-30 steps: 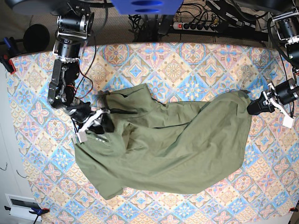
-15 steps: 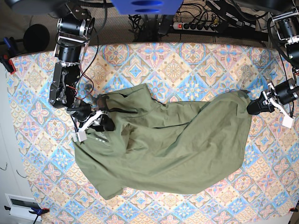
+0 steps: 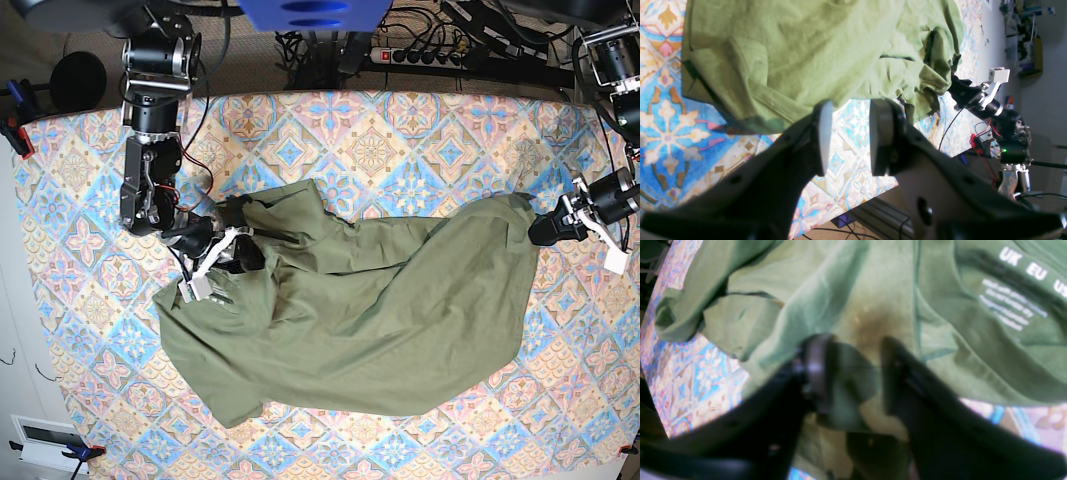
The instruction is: Layout the t-shirt on the table in an organized manner, then fold the t-shirt properly
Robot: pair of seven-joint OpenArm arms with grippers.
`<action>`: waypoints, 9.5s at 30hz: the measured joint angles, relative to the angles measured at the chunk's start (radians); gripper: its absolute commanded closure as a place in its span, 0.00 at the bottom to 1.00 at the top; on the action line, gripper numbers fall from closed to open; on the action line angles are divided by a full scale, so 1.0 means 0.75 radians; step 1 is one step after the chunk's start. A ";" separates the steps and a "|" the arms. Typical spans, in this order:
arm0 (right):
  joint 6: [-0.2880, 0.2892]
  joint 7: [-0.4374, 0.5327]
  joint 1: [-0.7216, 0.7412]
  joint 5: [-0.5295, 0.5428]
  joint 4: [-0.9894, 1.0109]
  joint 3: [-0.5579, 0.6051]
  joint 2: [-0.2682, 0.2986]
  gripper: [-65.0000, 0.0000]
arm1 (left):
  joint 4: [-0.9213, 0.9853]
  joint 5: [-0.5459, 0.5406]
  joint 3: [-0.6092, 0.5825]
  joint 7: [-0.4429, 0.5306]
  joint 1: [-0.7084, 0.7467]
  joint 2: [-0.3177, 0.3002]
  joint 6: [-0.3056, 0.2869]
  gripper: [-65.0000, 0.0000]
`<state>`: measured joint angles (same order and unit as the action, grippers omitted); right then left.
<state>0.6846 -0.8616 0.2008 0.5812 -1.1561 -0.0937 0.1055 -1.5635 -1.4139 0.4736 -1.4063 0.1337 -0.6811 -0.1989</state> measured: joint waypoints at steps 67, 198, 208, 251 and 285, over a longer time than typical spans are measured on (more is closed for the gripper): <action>0.014 -0.432 -0.623 0.273 -0.816 -0.554 0.122 0.99 | 0.003 0.005 -0.001 0.000 0.002 0.040 0.001 0.71; 0.014 -0.454 -0.934 0.324 -0.980 -0.672 0.107 0.99 | 0.189 0.446 0.126 0.003 0.279 0.261 -0.005 1.00; 0.024 -0.573 -0.668 0.362 -0.971 -0.927 0.099 0.99 | 0.195 0.253 0.226 -0.019 0.001 0.284 0.000 1.00; 0.013 -0.450 0.884 0.617 -0.009 -0.301 0.801 0.99 | 0.867 0.188 -0.322 0.009 -1.664 0.136 -0.114 1.00; 0.015 -0.496 -0.112 0.165 -0.576 0.130 0.074 0.58 | 0.219 -0.069 0.407 0.002 0.280 -0.235 -0.102 1.00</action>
<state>0.6956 -1.2339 0.1165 0.7048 -1.5879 0.0040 0.1612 -1.3991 -1.4654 0.7792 -1.4048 0.3439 -0.8577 -0.2752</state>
